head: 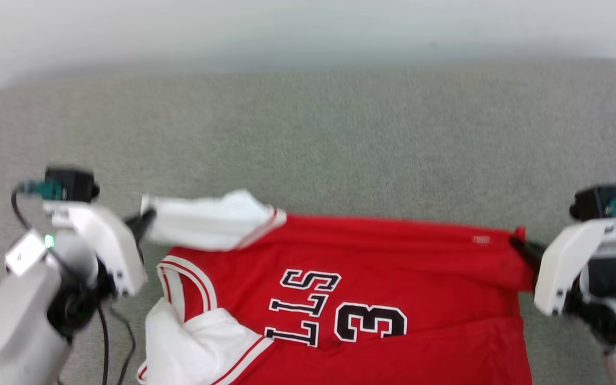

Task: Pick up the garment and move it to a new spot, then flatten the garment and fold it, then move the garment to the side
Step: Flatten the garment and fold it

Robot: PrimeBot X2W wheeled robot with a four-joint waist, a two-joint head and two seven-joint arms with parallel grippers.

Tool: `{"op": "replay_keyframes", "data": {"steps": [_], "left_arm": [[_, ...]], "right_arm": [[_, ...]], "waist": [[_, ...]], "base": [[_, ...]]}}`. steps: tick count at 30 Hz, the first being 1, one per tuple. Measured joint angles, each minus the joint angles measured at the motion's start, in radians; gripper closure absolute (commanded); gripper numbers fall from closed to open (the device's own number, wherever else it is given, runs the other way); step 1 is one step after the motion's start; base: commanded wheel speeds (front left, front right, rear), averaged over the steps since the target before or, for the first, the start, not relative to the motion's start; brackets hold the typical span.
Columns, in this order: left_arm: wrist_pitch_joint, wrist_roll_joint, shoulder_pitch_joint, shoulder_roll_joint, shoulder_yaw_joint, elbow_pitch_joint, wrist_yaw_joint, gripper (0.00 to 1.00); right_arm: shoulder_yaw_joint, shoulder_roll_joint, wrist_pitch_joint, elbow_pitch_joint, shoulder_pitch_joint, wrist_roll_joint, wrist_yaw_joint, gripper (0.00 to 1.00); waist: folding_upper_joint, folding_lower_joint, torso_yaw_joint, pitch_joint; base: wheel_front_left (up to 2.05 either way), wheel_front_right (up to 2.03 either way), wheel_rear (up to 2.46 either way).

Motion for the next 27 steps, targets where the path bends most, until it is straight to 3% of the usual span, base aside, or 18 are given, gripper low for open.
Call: {"op": "replay_keyframes", "data": {"steps": [9,17,22,25,26,27], "left_arm": [[-0.107,-0.063,0.319,0.026,0.032,-0.143,0.092,1.0],[-0.138,-0.103,0.523,0.032,0.03,-0.241,0.166,1.0],[-0.146,-0.121,0.579,0.002,0.013,-0.229,0.174,1.0],[-0.157,-0.125,0.579,-0.031,0.0,-0.191,0.151,1.0],[-0.166,-0.122,0.576,-0.043,-0.005,-0.176,0.144,1.0],[-0.177,-0.121,0.574,-0.051,-0.005,-0.165,0.138,0.72]], "right_arm": [[-0.047,0.046,-0.056,-0.056,0.21,-0.027,0.0,1.0],[-0.107,0.084,-0.092,-0.072,0.34,-0.037,0.0,1.0],[-0.129,0.12,-0.124,-0.061,0.387,-0.042,0.0,1.0],[-0.138,0.148,-0.162,-0.036,0.403,-0.049,0.0,1.0],[-0.14,0.154,-0.179,-0.032,0.407,-0.052,0.0,0.71],[-0.143,0.159,-0.203,-0.032,0.409,-0.055,0.0,0.0]], "waist": [[0.0,-0.0001,0.036,-0.106],[0.0,-0.0002,0.05,-0.148],[0.0,-0.0001,0.042,-0.154],[0.0,-0.0001,0.038,-0.155],[0.0,-0.0001,0.037,-0.155],[0.0,0.0,0.037,-0.155]], "base": [[0.0,0.0,0.0],[0.0,0.0,0.0],[0.0,0.0,0.0],[0.0,0.0,0.0],[0.0,0.0,0.0],[0.0,0.0,0.0]]}}
